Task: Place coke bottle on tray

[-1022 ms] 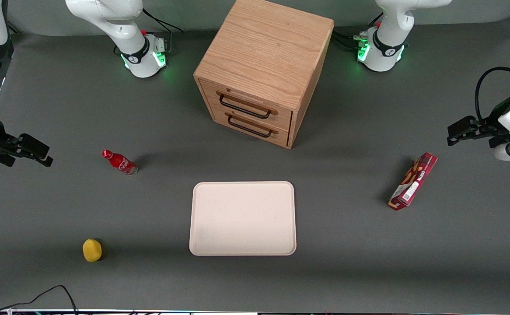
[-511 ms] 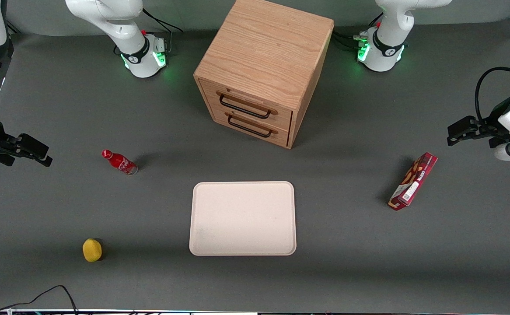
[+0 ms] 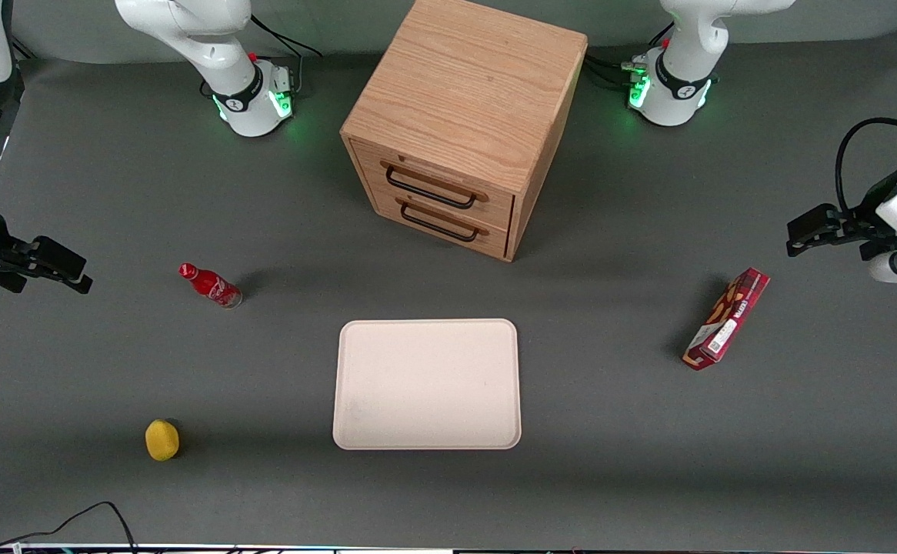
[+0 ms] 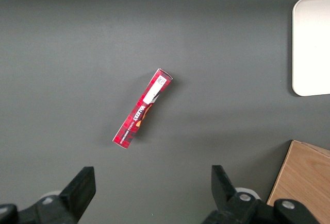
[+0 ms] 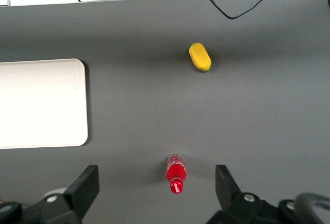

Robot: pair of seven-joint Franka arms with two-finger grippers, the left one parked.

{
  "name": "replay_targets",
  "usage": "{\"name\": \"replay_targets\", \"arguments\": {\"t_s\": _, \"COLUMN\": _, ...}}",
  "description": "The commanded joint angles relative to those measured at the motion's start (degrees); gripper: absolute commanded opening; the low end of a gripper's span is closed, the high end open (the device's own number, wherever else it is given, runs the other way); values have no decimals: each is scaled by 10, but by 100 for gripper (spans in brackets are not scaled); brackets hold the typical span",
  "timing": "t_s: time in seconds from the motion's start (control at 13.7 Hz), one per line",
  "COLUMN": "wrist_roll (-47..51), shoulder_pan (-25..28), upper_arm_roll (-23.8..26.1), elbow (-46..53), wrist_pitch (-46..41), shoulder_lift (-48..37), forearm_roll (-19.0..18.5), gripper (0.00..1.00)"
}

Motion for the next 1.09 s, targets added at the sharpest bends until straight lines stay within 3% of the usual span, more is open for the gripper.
{"name": "replay_targets", "arguments": {"t_s": 0.0, "wrist_roll": -14, "shoulder_pan": -3, "upper_arm_roll": 0, "elbow": 19, "wrist_pitch": -11, "shoulder_lift": 9, "forearm_roll": -6, "gripper": 100}}
{"name": "replay_targets", "arguments": {"t_s": 0.8, "wrist_roll": -17, "shoulder_pan": -1, "upper_arm_roll": 0, "elbow": -10, "wrist_pitch": -9, "shoulder_lift": 40, "forearm_roll": -3, "gripper": 100}}
{"name": "replay_targets", "arguments": {"t_s": 1.02, "wrist_roll": -10, "shoulder_pan": 2, "upper_arm_roll": 2, "elbow": -65, "wrist_pitch": 53, "shoulder_lift": 60, "forearm_roll": 1, "gripper": 100}}
